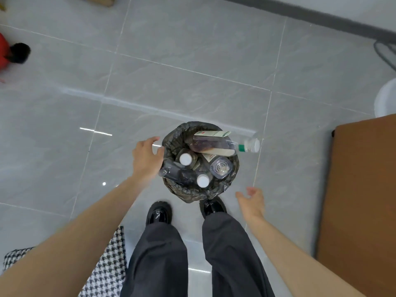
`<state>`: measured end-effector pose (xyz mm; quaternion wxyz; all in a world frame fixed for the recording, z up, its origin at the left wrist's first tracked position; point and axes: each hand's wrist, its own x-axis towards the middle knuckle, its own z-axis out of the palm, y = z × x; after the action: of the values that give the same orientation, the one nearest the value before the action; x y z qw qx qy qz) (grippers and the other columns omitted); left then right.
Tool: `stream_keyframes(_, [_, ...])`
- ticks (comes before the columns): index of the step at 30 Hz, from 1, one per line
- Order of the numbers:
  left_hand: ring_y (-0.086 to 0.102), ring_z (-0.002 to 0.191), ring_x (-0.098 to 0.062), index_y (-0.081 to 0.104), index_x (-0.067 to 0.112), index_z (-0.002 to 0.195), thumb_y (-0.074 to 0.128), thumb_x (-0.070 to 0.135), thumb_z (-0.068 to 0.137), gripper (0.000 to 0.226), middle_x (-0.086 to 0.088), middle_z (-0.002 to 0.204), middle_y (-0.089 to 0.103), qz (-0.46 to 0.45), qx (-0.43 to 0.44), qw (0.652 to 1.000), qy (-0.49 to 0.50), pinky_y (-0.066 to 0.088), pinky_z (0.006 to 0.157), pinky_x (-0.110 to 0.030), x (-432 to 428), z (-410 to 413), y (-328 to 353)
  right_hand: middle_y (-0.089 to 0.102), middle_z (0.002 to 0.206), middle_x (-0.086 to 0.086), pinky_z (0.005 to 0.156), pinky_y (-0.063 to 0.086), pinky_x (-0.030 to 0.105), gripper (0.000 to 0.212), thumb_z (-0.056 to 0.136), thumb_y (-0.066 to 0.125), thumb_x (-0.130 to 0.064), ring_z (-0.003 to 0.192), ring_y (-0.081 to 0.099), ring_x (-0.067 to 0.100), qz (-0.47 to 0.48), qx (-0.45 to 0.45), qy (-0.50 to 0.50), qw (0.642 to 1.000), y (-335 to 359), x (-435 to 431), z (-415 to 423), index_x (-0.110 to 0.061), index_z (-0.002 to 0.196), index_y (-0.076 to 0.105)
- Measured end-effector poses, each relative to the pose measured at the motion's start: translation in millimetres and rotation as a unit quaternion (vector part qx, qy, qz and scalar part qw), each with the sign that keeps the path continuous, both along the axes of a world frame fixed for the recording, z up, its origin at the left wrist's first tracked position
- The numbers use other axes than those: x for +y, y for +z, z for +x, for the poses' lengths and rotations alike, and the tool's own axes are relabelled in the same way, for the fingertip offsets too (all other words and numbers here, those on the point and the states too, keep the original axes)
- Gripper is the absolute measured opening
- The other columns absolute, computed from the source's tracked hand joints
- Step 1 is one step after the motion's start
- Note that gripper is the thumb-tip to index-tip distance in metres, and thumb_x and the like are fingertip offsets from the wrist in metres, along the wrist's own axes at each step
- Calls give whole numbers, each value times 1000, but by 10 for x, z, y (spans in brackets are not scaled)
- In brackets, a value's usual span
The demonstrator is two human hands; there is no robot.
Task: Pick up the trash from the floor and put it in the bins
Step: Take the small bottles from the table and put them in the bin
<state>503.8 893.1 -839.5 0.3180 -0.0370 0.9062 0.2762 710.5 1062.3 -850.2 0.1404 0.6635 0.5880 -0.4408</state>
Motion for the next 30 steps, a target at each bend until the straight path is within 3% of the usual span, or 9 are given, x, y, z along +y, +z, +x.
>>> stream_keyframes(5, [33,136,-27,32,26,145,47,27,96,51,-12,148,33,7,-58,994,-89,28,111,-38,113,-296,-435,46,138,8,99,45,41,54,89,61,-16,115,51,24,-95,14,-55,994,-590,-172,-205,-15,137,36])
stream_keyframes(7, [54,110,-16,26,24,148,48,23,96,56,-10,148,35,9,-74,990,-122,39,99,-28,173,-398,-657,50,133,7,101,45,45,57,89,57,-13,115,53,26,-113,32,-103,988,-834,-225,-306,-18,139,31])
stream_keyframes(9, [51,74,-7,24,24,149,50,18,95,59,-10,139,46,-3,-102,985,-142,43,71,-12,246,-472,-880,54,124,7,101,45,48,56,89,53,-7,112,55,28,-118,45,-149,981,-1078,-264,-359,-19,139,31])
stream_keyframes(10, [54,78,-12,26,24,148,50,15,94,60,-9,135,49,-8,-115,982,-149,44,69,-11,265,-505,-950,55,123,8,101,45,49,54,89,51,-5,111,55,29,-112,51,-160,979,-1162,-267,-379,-19,137,32])
stream_keyframes(13, [52,117,-32,40,20,139,49,8,91,51,-12,133,52,-19,-141,974,-179,46,97,-34,326,-533,-1146,54,124,8,100,46,51,47,90,47,-3,111,54,30,-89,63,-171,979,-1350,-289,-384,-20,133,35])
stream_keyframes(16, [52,117,-35,46,19,133,49,4,89,47,-14,129,54,-27,-139,974,-178,49,95,-44,361,-557,-1217,55,114,4,98,48,50,46,90,44,0,108,55,29,-64,76,-164,981,-1409,-255,-341,-24,130,39])
stream_keyframes(19, [56,111,-35,48,22,132,51,2,87,49,-13,125,56,-13,-152,975,-163,54,85,-47,346,-569,-1103,58,116,5,96,50,51,50,88,44,2,107,57,28,-63,96,-160,981,-1286,-191,-289,-26,129,42])
stream_keyframes(23, [59,107,-35,50,23,130,53,2,86,49,-14,121,60,16,-177,975,-133,55,85,-50,355,-553,-661,59,117,6,93,51,52,55,85,48,4,107,58,28,-72,120,-165,976,-832,-91,-238,-28,129,43])
stream_keyframes(30, [62,103,-38,53,18,129,57,-1,84,49,-20,113,64,60,-161,975,-142,54,84,-52,583,-542,917,59,113,7,91,53,49,53,85,50,5,102,58,27,-61,161,-176,969,710,154,-189,-24,129,45])
